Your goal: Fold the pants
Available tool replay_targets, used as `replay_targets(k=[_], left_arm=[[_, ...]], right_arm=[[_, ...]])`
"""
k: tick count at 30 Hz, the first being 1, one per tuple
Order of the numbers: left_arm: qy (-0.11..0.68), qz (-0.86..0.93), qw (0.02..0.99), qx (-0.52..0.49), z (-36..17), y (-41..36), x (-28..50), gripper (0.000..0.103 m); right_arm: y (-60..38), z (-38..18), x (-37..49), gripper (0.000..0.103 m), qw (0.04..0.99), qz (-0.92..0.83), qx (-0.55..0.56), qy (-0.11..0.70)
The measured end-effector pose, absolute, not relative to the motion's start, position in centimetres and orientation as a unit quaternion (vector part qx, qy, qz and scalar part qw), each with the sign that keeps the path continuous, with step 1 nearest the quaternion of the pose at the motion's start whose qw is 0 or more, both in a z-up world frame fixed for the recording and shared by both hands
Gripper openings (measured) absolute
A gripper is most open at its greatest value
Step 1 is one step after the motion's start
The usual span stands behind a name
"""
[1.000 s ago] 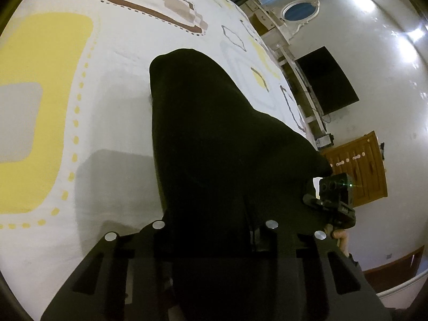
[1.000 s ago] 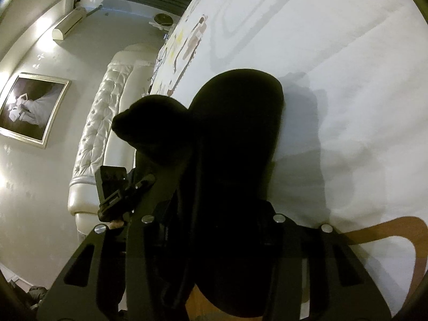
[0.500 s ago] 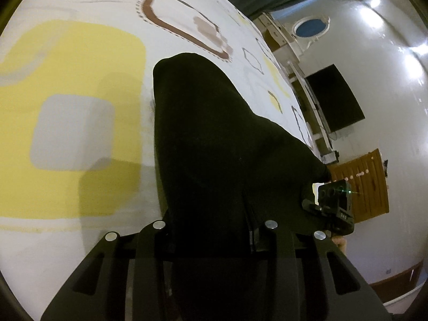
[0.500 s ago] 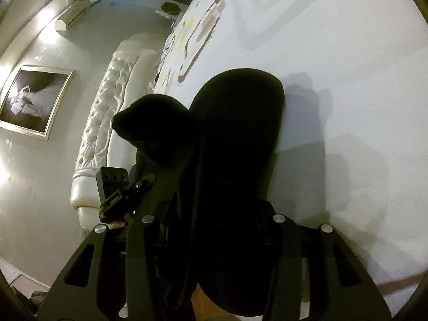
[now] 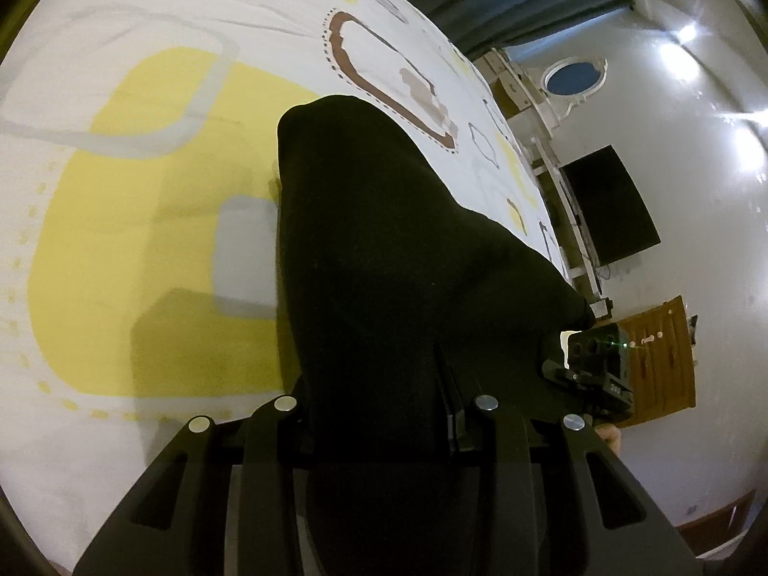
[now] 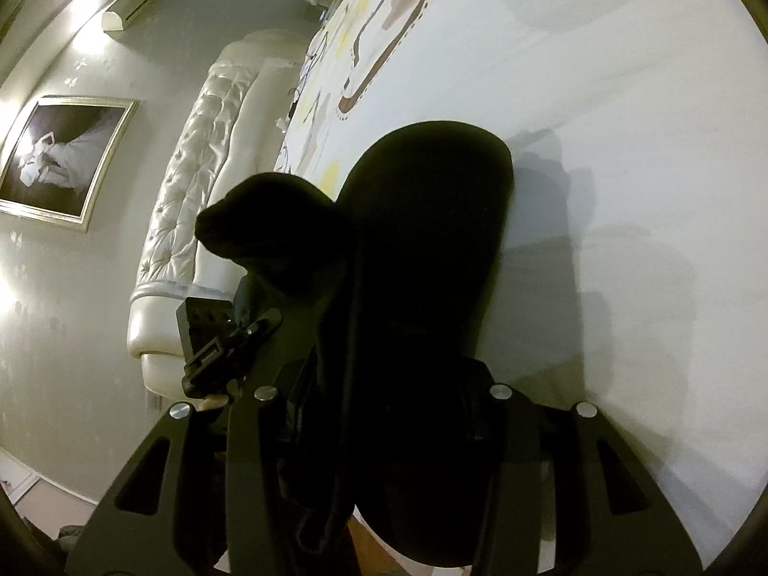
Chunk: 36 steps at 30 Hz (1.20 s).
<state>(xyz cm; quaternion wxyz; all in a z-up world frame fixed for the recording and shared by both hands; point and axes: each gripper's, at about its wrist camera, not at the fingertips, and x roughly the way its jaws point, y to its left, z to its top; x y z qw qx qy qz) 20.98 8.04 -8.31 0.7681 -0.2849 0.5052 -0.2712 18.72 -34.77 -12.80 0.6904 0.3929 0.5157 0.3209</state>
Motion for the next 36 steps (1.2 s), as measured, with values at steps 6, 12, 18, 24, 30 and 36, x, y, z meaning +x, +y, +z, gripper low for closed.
replay_targets(k=[6,12,18,24,30,36], left_arm=[[0.505,-0.273,0.765,-0.291,-8.59,8.51,20.74,0.034],[0.506,-0.273,0.763,-0.297,-8.42,8.19,20.92,0.034],[0.506,-0.273,0.762,-0.298,-8.41,8.08,21.01,0.034],[0.506,-0.273,0.762,-0.297,-8.45,8.09,21.03,0.034],[0.506,-0.274,0.761,-0.3,-8.5,8.1,21.02,0.035],[0.506,-0.281,0.757,-0.301,-8.53,8.04,21.13,0.038]], right_arm=[[-34.64,-12.79,18.75,0.043,0.688,0.322,0.395,0.516],[-34.5,-12.43,18.67,0.043,0.687,0.322,0.397,0.515],[-34.16,-12.27,18.64,0.043,0.688,0.322,0.399,0.514],[-34.37,-12.35,18.64,0.043,0.688,0.323,0.4,0.512],[-34.32,-12.33,18.71,0.043,0.688,0.323,0.402,0.511],[-34.56,-12.42,18.93,0.044,0.684,0.325,0.408,0.51]])
